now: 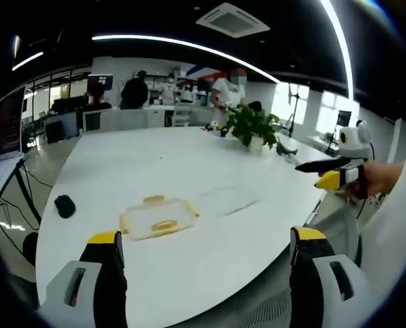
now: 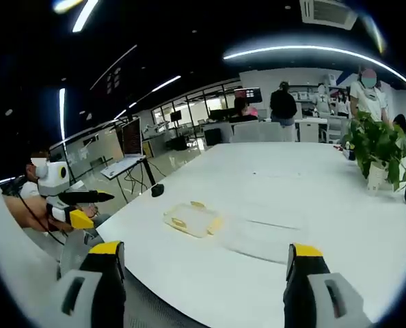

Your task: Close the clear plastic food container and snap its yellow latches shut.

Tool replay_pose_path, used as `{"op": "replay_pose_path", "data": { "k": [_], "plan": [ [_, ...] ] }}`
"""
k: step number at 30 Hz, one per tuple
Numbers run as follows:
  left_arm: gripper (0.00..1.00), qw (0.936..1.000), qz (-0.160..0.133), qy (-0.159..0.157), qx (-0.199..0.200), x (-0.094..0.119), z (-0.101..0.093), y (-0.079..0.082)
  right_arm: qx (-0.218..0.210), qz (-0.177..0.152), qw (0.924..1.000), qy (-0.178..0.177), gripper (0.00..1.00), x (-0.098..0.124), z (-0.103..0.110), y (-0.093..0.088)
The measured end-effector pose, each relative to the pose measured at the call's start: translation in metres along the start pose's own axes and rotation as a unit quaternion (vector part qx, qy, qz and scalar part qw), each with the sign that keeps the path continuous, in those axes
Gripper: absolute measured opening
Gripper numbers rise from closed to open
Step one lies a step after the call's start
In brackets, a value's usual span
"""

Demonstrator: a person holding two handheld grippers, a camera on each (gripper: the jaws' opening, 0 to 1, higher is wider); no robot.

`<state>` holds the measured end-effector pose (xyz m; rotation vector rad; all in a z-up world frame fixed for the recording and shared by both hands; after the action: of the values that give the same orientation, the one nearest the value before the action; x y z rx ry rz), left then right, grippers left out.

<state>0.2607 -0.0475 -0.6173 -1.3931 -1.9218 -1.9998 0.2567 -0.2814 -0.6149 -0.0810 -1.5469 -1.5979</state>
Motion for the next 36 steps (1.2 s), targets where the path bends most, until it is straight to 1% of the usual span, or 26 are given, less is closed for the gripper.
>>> {"op": "replay_pose_path", "data": {
  "k": [1, 6, 8, 14, 16, 21, 29, 36],
  "plan": [
    [0.99, 1.0000, -0.006, -0.002, 0.003, 0.0005, -0.0003, 0.0018, 0.000, 0.000, 1.0000, -0.001, 0.99, 0.0000, -0.0001, -0.0001],
    [0.99, 0.9999, -0.010, -0.004, 0.001, 0.0012, -0.0018, 0.0040, 0.003, 0.001, 1.0000, 0.000, 0.99, 0.0002, 0.0014, -0.0003],
    [0.99, 1.0000, -0.005, -0.003, 0.000, 0.0003, -0.0019, 0.0015, 0.002, 0.003, 1.0000, 0.001, 0.99, 0.0004, 0.0017, -0.0007],
    [0.99, 1.0000, -0.003, -0.005, -0.003, 0.0010, -0.0035, 0.0007, 0.005, 0.001, 1.0000, 0.004, 0.99, 0.0009, 0.0022, 0.0013],
    [0.97, 1.0000, -0.004, -0.007, -0.003, 0.0014, -0.0037, 0.0009, 0.006, 0.002, 1.0000, 0.005, 0.99, 0.0005, 0.0024, 0.0020],
    [0.99, 1.0000, -0.001, -0.007, -0.005, 0.0022, -0.0032, -0.0005, 0.010, 0.001, 0.9999, 0.006, 0.99, 0.0002, 0.0040, 0.0044],
    [0.98, 1.0000, -0.002, -0.007, -0.003, 0.0040, -0.0039, -0.0006, 0.016, 0.000, 0.9999, 0.006, 0.99, 0.0003, 0.0046, 0.0073],
    [0.98, 1.0000, 0.003, -0.008, -0.003, 0.0040, -0.0053, -0.0034, 0.015, -0.001, 0.9998, 0.010, 0.99, -0.0006, 0.0069, 0.0075]
  ]
}}
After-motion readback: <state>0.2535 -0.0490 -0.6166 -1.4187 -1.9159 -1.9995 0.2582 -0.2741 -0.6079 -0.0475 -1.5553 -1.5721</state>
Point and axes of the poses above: the point that each gripper's makers call its tool centre point, and the gripper's own axes: x roughly backward along the fingers, z roughly to its left, y roughly out of its top, the point moved 1 cm from there along x, roughly backward along the fingers, and after that the axes turned 13 degrees about z, right-handed, at the moved point
